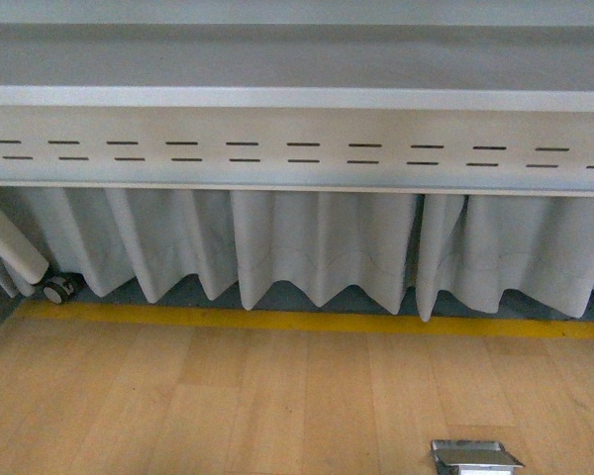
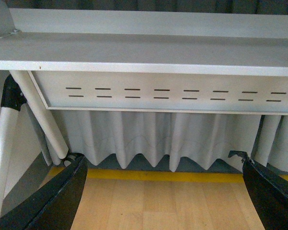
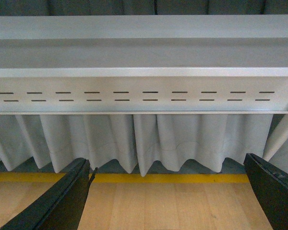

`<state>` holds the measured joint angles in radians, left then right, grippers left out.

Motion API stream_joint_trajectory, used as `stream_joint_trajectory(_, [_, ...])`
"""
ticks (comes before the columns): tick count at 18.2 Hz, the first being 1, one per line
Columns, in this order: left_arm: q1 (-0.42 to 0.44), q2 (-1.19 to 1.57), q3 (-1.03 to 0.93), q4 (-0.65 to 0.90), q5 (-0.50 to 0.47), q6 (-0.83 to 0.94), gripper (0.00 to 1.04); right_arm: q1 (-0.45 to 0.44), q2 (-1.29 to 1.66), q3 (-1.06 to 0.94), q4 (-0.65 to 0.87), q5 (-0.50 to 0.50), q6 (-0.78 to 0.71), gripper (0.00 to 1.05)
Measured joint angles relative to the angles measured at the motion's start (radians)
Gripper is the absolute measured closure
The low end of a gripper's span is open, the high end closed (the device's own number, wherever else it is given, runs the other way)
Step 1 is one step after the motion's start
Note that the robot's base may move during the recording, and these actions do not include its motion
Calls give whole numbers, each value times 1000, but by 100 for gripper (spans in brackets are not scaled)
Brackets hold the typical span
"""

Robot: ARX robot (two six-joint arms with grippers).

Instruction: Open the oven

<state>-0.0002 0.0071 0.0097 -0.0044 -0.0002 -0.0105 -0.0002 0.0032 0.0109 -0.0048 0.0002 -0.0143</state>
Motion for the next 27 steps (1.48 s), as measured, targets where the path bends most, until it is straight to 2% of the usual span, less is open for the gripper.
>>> stream_joint_trajectory(27, [0,0,0,0,0,0,7,0,0,0,0,0,0,6])
